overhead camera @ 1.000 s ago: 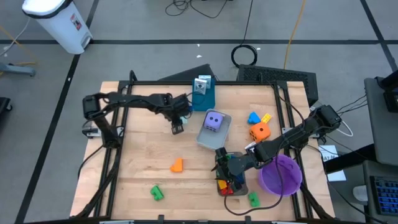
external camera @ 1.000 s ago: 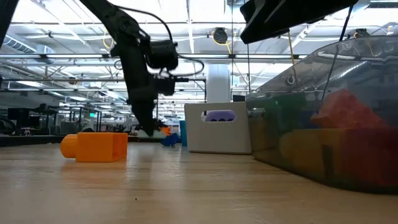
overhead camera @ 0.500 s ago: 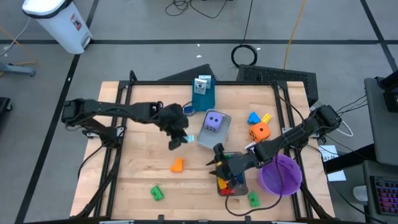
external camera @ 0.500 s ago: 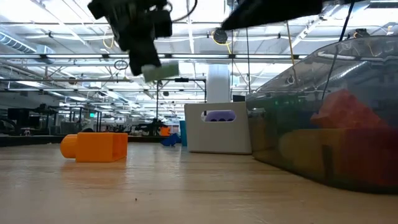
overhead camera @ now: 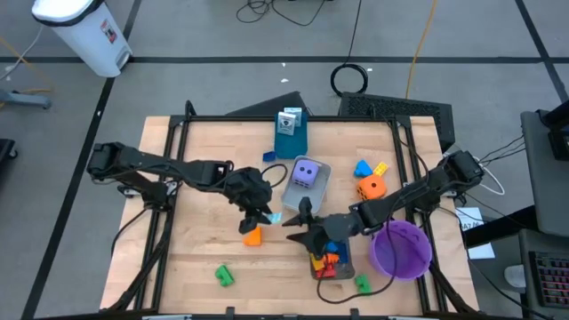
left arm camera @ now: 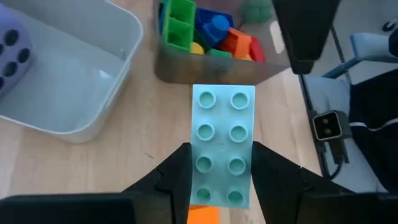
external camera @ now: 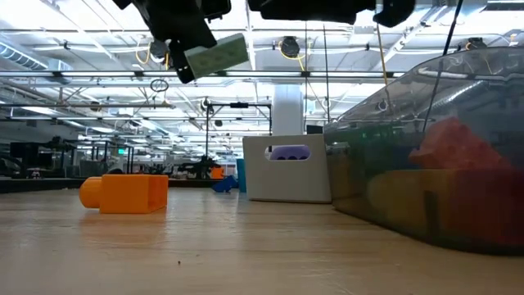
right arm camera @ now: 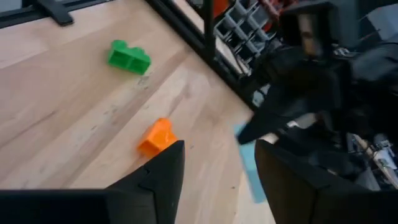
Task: Pick & Place Toys
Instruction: Put the light blue game piece into the black bin
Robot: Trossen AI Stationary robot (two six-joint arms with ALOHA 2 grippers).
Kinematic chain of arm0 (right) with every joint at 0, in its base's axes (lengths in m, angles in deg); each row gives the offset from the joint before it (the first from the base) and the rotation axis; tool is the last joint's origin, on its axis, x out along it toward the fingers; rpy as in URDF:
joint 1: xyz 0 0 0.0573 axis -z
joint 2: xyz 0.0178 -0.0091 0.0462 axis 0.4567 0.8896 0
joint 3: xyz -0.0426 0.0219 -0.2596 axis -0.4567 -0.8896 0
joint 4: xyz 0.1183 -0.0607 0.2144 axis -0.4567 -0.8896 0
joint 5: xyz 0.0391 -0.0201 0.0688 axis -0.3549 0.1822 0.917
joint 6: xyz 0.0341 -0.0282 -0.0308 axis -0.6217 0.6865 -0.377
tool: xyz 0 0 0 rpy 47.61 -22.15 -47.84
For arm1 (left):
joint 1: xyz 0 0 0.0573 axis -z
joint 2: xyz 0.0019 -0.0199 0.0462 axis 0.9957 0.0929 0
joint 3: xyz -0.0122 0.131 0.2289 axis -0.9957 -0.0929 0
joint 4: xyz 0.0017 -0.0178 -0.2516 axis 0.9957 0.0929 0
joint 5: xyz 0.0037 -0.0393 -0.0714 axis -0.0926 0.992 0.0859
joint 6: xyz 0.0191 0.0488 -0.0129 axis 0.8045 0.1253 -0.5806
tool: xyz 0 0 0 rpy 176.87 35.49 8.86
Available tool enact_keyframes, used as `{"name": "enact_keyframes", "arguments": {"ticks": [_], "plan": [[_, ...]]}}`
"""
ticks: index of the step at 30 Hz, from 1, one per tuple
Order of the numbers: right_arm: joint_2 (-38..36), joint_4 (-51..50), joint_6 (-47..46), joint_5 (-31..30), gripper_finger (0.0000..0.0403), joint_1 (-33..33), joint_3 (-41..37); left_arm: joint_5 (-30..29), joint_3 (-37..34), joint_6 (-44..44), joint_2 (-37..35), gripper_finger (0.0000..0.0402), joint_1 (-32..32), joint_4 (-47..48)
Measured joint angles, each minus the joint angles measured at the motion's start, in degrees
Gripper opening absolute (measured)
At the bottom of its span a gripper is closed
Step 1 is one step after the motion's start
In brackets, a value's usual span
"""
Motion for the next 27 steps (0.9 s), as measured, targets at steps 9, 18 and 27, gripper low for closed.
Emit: {"name": "enact_keyframes", "arguments": {"ticks": [9, 18, 27], "plan": [[-0.06, 1.87, -0.67, 2.16, 0.0226, 4.04, 0.02, -0.02, 0.02, -1.08, 0.0, 0.0147, 2.87, -4.72], [-0.06, 1.88, -2.13, 8.14, 0.0206, 6.2, 0.02, -0.02, 0.04, -1.13, 0.0, 0.0147, 3.77, -5.87], [-0.04, 1.98, -3.64, 8.16, 0.0135, 6.2, 0.02, 0.01, 0.04, -1.13, 0.0, 0.0147, 3.77, -8.19]]}}
